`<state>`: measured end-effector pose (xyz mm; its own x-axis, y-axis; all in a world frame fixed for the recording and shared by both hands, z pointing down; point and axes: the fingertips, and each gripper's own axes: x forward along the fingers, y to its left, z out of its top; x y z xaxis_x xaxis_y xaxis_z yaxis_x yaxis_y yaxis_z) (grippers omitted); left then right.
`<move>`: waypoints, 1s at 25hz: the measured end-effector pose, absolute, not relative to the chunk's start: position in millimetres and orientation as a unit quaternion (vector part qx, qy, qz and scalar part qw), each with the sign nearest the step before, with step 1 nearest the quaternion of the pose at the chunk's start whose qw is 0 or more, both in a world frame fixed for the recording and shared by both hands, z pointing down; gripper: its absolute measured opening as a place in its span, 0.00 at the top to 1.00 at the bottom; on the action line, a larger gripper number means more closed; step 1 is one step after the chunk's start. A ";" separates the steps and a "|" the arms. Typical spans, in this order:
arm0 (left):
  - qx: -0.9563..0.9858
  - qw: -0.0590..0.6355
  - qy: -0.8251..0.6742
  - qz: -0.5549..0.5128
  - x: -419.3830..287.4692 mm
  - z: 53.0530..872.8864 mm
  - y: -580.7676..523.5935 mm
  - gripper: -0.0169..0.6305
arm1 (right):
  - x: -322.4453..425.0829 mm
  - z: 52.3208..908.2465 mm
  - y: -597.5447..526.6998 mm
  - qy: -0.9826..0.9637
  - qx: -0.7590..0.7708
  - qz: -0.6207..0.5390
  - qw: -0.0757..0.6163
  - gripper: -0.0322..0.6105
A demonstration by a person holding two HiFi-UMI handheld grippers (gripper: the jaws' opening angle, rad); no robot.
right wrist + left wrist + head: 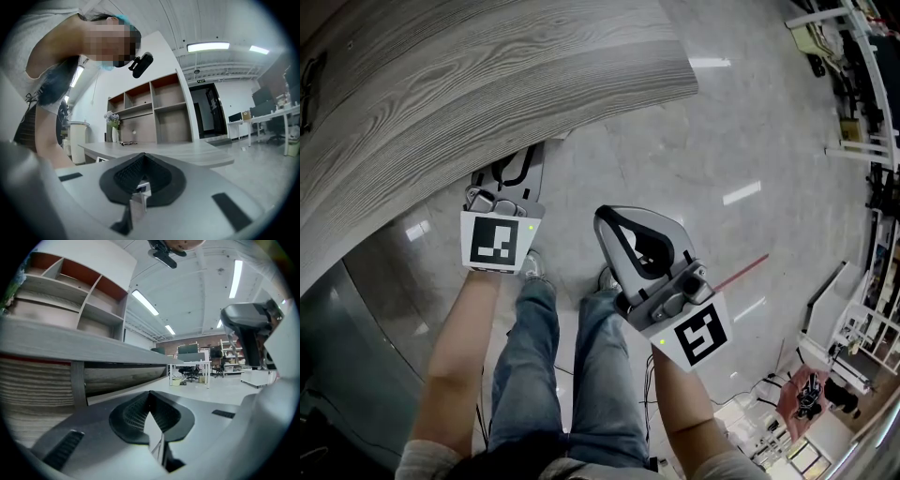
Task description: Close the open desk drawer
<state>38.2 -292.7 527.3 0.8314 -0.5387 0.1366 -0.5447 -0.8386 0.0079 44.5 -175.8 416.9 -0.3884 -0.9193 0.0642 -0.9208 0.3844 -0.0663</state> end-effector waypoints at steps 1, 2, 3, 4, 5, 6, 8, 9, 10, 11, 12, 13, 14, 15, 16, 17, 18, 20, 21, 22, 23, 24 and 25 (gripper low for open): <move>0.957 0.029 -0.283 0.062 37.0 527.0 -293.4 0.96 | 44.1 416.7 -176.0 -0.832 0.552 0.045 0.008 0.94; 0.957 0.032 -0.282 0.060 36.3 527.3 -294.5 0.96 | 44.4 416.9 -177.0 -0.833 0.552 0.045 0.008 0.94; 0.957 0.034 -0.281 0.059 36.2 528.2 -295.1 0.96 | 45.2 417.5 -177.9 -0.833 0.551 0.045 0.008 0.94; 0.958 0.033 -0.279 0.060 36.3 529.3 -294.3 0.96 | 46.0 418.4 -178.3 -0.834 0.550 0.045 0.009 0.94; 0.959 0.031 -0.275 0.061 36.5 529.9 -292.1 0.96 | 46.6 419.0 -178.3 -0.834 0.549 0.044 0.009 0.94; 0.960 0.028 -0.271 0.062 36.9 529.5 -288.9 0.96 | 46.9 418.9 -178.2 -0.835 0.548 0.043 0.009 0.94; 0.963 0.022 -0.261 0.064 37.5 526.1 -281.3 0.96 | 46.1 416.3 -178.6 -0.837 0.546 0.041 0.008 0.94; 0.964 0.021 -0.256 0.064 37.3 523.4 -277.4 0.96 | 44.9 414.4 -178.8 -0.838 0.544 0.039 0.008 0.94; 0.965 0.021 -0.252 0.062 36.8 520.1 -273.4 0.96 | 43.4 412.4 -178.8 -0.839 0.543 0.038 0.007 0.94; 0.967 0.020 -0.248 0.060 36.3 516.1 -269.3 0.96 | 41.8 410.2 -178.9 -0.840 0.542 0.036 0.007 0.94; 0.968 0.018 -0.243 0.059 35.9 511.5 -265.2 0.96 | 40.4 407.8 -179.2 -0.840 0.541 0.035 0.006 0.94; 0.970 0.016 -0.238 0.056 35.7 506.3 -261.2 0.96 | 39.1 405.1 -179.6 -0.841 0.540 0.033 0.005 0.94; 0.971 0.015 -0.233 0.054 35.7 500.5 -257.4 0.96 | 38.1 402.3 -180.1 -0.842 0.539 0.032 0.004 0.94; 0.972 0.015 -0.228 0.051 35.7 494.7 -253.7 0.96 | 37.2 399.6 -180.6 -0.842 0.538 0.030 0.003 0.94; 0.973 0.015 -0.224 0.049 35.7 489.3 -249.9 0.96 | 36.5 397.3 -180.6 -0.843 0.537 0.029 0.003 0.94; 0.974 0.013 -0.219 0.048 35.6 484.1 -245.8 0.96 | 35.9 395.4 -180.1 -0.843 0.537 0.028 0.004 0.94; 0.976 0.010 -0.214 0.049 35.3 478.5 -241.2 0.96 | 35.2 393.3 -178.8 -0.844 0.536 0.027 0.005 0.94; 0.978 0.002 -0.205 0.051 33.1 462.3 -230.8 0.96 | 32.9 384.6 -174.3 -0.845 0.534 0.024 0.006 0.94; 0.978 -0.001 -0.202 0.051 31.2 452.2 -226.1 0.96 | 31.1 378.3 -172.2 -0.846 0.532 0.023 0.007 0.94; 0.979 -0.003 -0.199 0.050 29.2 442.3 -222.4 0.96 | 29.4 372.5 -171.0 -0.847 0.531 0.022 0.008 0.94; 0.979 -0.005 -0.196 0.049 27.5 433.6 -219.5 0.96 | 28.1 368.0 -170.8 -0.848 0.529 0.022 0.009 0.94; 0.980 -0.007 -0.194 0.047 26.1 425.5 -216.8 0.96 | 27.2 363.9 -170.9 -0.849 0.528 0.021 0.010 0.94; 0.981 -0.009 -0.191 0.045 25.0 416.6 -213.5 0.96 | 26.5 358.8 -170.4 -0.850 0.527 0.020 0.010 0.94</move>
<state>25.0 -213.5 416.6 0.9229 -0.3756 0.0842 -0.3741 -0.9268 -0.0341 26.5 -170.4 358.8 -0.4447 -0.8949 0.0384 -0.8957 0.4441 -0.0222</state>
